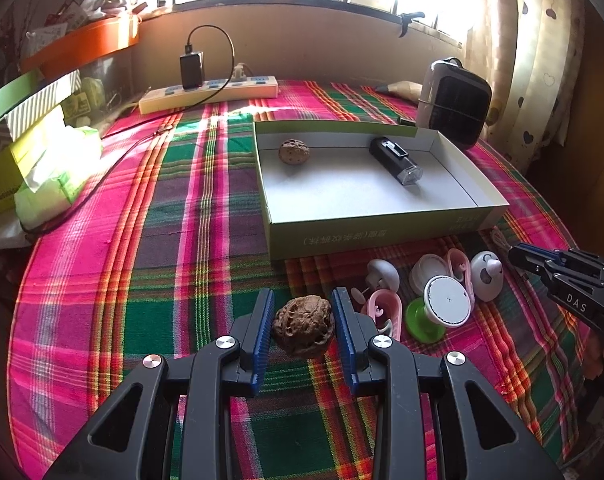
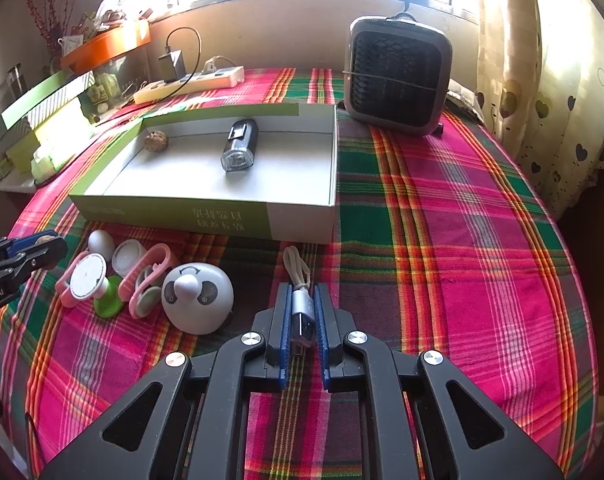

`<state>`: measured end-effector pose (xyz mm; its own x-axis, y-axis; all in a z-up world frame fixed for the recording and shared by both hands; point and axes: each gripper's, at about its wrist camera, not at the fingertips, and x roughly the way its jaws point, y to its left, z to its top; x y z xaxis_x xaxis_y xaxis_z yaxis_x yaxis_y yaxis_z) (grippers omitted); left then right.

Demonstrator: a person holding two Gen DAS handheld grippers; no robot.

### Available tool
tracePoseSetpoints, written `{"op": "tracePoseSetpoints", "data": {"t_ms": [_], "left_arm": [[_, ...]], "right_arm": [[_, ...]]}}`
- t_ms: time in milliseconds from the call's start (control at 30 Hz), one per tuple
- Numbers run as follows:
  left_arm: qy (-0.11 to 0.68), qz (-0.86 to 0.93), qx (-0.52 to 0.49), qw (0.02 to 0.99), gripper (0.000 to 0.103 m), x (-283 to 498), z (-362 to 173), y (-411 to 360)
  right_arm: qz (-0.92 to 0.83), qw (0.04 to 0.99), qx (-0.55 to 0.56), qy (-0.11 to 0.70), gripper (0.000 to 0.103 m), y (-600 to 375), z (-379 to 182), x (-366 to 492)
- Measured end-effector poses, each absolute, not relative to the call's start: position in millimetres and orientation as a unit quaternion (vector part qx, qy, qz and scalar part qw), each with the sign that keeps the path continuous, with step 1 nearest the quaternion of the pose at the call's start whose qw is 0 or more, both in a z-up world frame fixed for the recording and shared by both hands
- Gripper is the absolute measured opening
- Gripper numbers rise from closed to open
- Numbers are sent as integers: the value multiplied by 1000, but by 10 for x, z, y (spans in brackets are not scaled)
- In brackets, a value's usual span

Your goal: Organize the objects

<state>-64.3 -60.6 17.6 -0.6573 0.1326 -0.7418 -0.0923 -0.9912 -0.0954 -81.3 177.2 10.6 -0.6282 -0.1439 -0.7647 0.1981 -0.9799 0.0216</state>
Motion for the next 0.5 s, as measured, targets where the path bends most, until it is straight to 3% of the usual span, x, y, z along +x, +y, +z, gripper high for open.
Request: {"op": "tracePoseSetpoints", "data": {"t_ms": [500], "left_arm": [[-17,917,-390,75,28,-721,378,-524]], "right_arm": [[-911,110,397,8,12,1802,364,-839]]}}
